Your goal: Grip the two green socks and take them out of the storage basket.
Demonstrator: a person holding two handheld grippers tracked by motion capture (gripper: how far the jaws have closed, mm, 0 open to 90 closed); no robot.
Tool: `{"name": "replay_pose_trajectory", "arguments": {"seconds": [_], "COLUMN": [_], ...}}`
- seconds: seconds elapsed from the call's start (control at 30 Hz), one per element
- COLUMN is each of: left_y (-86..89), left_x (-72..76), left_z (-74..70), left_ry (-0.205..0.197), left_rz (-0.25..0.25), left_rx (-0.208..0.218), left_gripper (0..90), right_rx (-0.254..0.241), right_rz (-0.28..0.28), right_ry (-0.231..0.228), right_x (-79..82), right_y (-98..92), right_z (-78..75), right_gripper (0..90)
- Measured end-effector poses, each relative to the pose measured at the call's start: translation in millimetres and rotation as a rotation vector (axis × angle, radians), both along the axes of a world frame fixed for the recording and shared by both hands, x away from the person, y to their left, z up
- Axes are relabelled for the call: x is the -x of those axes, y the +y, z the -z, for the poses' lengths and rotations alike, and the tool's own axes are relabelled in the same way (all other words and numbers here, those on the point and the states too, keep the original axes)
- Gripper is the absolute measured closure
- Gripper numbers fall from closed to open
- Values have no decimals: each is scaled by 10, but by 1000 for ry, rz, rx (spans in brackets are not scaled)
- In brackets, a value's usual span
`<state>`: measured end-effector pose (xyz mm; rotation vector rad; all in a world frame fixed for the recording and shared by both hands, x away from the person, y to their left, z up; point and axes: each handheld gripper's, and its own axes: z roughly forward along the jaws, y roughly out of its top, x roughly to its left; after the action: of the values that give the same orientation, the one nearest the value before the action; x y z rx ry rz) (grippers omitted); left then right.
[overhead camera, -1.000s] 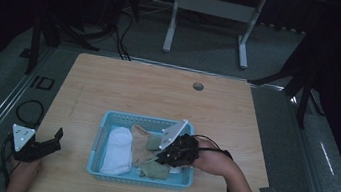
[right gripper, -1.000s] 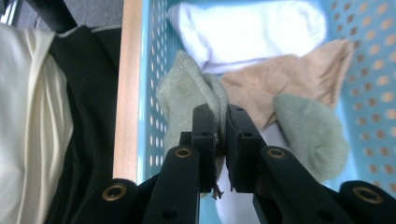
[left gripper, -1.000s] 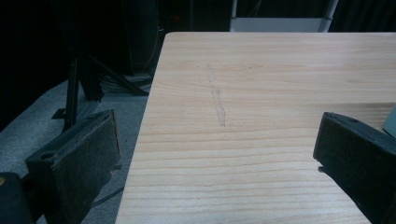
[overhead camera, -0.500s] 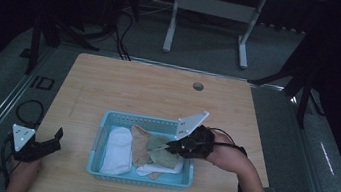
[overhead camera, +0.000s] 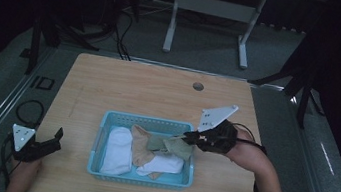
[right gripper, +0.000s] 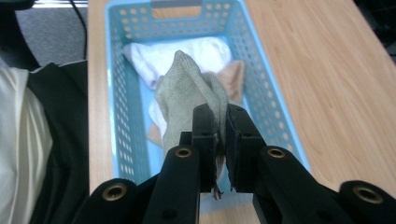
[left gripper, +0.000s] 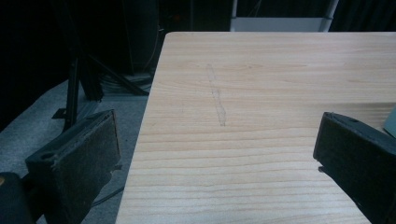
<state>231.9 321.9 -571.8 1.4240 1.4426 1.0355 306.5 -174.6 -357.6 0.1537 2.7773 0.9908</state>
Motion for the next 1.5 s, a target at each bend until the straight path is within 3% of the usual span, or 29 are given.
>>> {"name": "replay_pose_trajectory", "arguments": {"seconds": [0.37, 0.6, 0.77, 1.17, 1.27, 1.3, 1.33, 1.37, 1.5], "left_y": [2, -2, -2, -3, -3, -4, -4, -5, -4], "left_x": [-2, -3, -2, -2, -2, -2, -2, -2, -3], "left_z": [0, -1, -1, 0, 0, 0, 0, 1, 0], "left_ry": [3, 4, 6, 3, 3, 2, 2, 1, 3], "left_rz": [1, -1, -1, -4, -4, -5, -5, -6, -6], "left_rx": [-4, -4, -6, -7, -7, -9, -9, -8, -7], "left_gripper": [7, 7, 7, 7, 7, 7, 7, 7, 7], "right_rx": [-28, -30, -33, -78, -75, -69, -69, -60, -28], "right_rz": [99, 169, 200, 258, 263, 269, 269, 277, 288], "right_ry": [1, 23, 38, 136, 161, 190, 190, 213, 238], "right_x": [2, 16, 25, 112, 123, 131, 131, 125, 104], "right_y": [-489, -892, -1049, -1428, -1447, -1456, -1456, -1465, -1465], "right_z": [4, 166, 269, 820, 937, 1084, 1084, 1214, 1388], "right_gripper": [829, 830, 829, 829, 829, 829, 829, 829, 829]}}
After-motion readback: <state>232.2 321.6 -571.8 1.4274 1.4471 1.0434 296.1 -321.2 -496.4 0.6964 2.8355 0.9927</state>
